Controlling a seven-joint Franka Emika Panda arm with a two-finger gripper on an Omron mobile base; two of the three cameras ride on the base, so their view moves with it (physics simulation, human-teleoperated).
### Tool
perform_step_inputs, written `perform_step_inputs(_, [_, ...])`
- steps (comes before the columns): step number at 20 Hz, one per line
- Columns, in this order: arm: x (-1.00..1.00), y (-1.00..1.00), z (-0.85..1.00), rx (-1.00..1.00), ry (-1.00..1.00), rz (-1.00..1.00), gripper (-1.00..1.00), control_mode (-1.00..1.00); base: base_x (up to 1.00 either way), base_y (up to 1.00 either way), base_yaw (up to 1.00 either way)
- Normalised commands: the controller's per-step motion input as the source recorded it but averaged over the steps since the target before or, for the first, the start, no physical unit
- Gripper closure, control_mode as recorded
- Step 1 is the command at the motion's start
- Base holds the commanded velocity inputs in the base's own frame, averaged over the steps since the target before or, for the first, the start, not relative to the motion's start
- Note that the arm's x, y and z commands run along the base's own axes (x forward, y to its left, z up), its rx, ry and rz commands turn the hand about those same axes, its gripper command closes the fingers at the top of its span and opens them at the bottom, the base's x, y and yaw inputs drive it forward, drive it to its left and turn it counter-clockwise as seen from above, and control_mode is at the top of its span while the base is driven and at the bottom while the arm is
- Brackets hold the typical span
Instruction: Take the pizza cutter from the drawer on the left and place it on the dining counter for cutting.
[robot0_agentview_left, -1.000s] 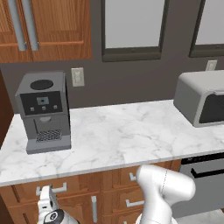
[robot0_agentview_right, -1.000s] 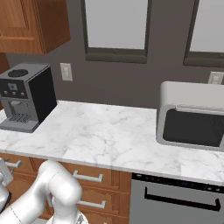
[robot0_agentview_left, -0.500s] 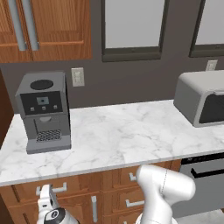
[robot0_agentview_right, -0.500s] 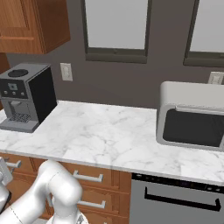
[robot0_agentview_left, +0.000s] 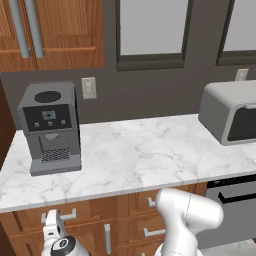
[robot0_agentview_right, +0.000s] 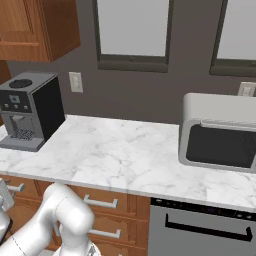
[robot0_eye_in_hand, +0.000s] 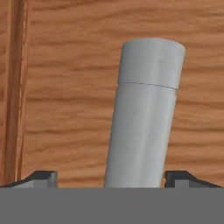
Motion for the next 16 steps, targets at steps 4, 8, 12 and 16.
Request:
perform_step_inputs(4, [0.00,0.00,0.00,0.00,0.00,0.00,1.00,-1.00,0.00,0.00,0.00])
perform_step_inputs(8, [0.00,0.00,0.00,0.00,0.00,0.00,1.00,-1.00,0.00,0.00,0.00])
perform_step_inputs(12, [0.00,0.00,0.00,0.00,0.00,0.00,1.00,-1.00,0.00,0.00,0.00])
perform_step_inputs(16, [0.00,0.00,0.00,0.00,0.00,0.00,1.00,-1.00,0.00,0.00,0.00])
